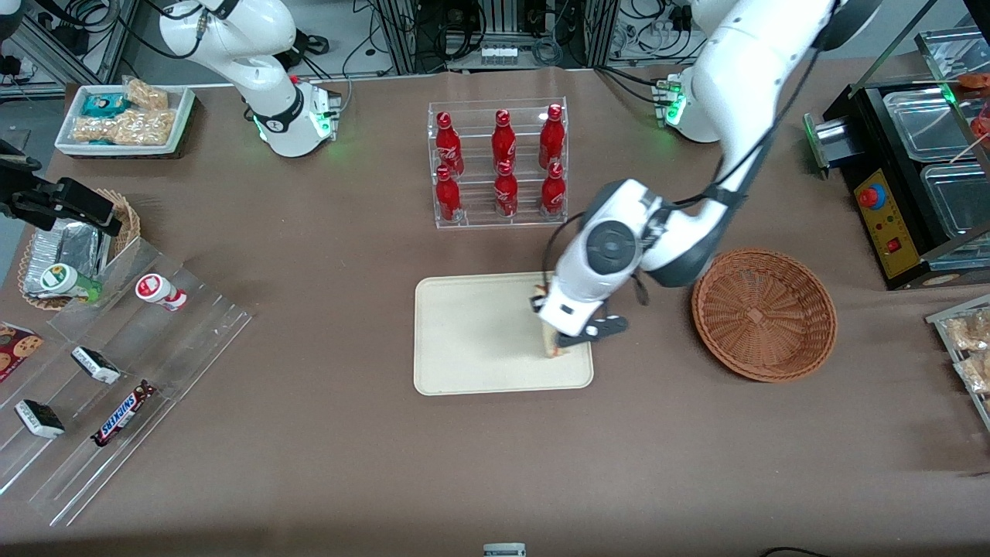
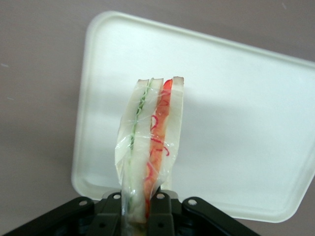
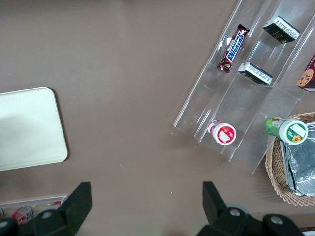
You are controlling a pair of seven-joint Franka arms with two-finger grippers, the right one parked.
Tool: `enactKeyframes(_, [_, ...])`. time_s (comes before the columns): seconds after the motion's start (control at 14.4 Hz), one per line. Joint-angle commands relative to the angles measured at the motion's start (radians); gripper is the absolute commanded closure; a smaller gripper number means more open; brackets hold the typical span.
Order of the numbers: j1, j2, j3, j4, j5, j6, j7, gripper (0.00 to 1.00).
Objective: Place sandwich from basket to tray
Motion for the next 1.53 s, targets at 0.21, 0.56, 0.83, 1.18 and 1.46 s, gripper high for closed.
enactKeyframes(0.21, [-0.118,0.126,0.010,0.110,0.069,0.123,-0.026,0.93])
enactKeyframes(0.56, [-0.146,0.180,0.010,0.127,0.202,0.126,-0.098,0.92])
enactKeyframes(0.83, [-0.144,0.185,0.013,0.129,0.213,0.143,-0.136,0.68])
enactKeyframes(1.18, [-0.141,0.078,0.011,0.118,0.215,0.089,-0.183,0.00])
enactKeyframes(1.46, [-0.105,-0.060,0.011,0.117,0.207,-0.078,-0.159,0.00])
